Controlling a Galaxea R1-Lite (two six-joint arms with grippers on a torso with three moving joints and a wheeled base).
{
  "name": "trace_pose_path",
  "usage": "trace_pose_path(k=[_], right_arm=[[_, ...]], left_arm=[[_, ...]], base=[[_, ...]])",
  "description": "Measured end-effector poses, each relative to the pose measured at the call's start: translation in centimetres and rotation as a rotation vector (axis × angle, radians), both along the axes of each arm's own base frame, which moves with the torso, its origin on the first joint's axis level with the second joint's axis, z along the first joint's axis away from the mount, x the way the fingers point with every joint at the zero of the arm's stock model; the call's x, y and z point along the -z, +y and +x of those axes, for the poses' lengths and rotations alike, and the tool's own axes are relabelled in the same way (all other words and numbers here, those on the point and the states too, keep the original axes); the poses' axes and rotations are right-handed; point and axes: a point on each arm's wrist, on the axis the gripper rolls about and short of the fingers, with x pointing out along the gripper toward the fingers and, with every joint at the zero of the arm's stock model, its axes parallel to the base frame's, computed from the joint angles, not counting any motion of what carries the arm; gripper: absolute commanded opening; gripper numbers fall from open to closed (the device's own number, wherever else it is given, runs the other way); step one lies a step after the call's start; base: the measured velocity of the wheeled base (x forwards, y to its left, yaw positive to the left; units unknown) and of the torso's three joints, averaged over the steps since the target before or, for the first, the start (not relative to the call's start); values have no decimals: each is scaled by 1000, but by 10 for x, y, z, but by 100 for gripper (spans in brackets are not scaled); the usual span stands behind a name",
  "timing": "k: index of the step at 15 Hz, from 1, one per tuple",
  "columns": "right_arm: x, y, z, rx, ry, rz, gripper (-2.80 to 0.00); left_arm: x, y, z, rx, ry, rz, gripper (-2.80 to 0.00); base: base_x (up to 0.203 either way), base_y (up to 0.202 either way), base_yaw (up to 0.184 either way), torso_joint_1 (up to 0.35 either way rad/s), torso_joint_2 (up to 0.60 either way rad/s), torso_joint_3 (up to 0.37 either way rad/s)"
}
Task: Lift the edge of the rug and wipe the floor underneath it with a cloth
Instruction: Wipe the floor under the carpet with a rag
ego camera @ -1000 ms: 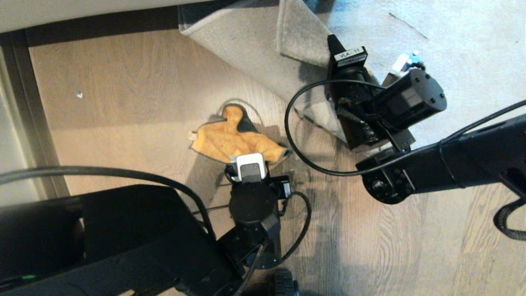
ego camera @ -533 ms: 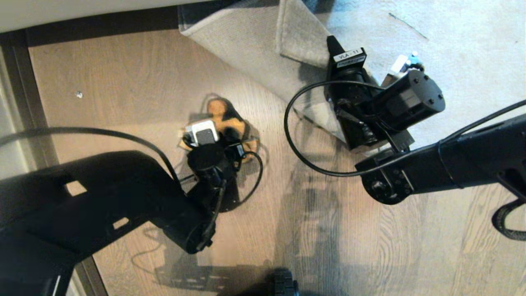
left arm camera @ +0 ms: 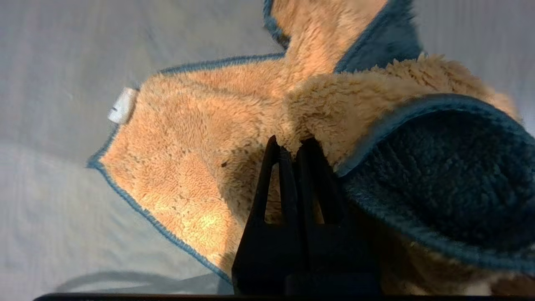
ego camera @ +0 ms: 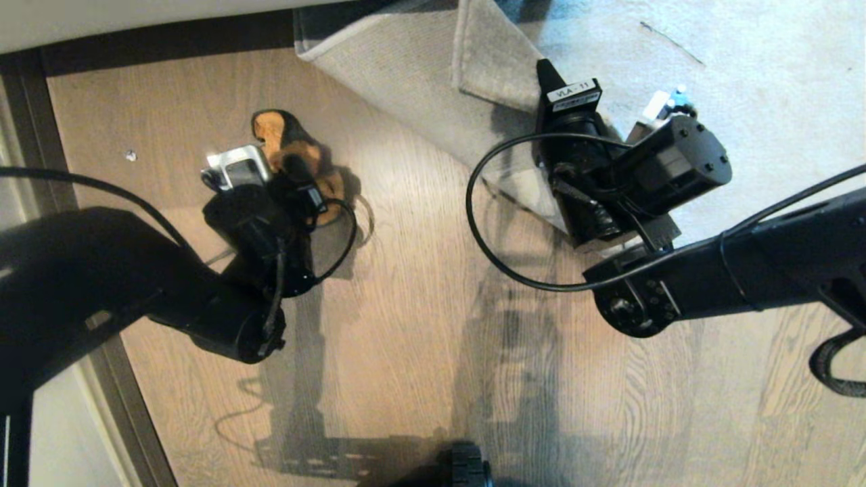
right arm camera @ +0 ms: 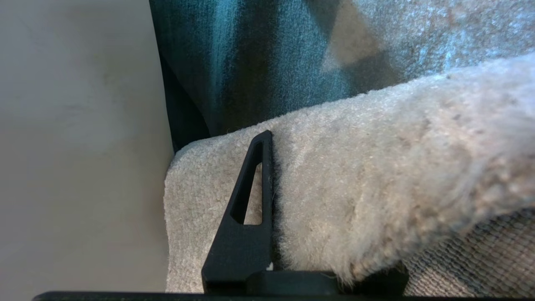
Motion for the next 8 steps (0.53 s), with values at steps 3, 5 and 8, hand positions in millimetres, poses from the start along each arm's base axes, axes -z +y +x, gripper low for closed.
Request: trace_pose_path(k=[3,5,8], right_arm=[[0,0,0,0,0,0,-280],[-3,0,-1,0,-6,4,-280],[-8,-2,-3,3,-19,14,-280]], left_arm=[[-10,-44,-26,114,-14,9,-280],[-11,-86,-53,206,-4,11,-280],[3,-136,-85,309,36,26,-280]], base=[[0,0,0,0,0,0],[0,0,0,0,0,0],[0,0,0,0,0,0]])
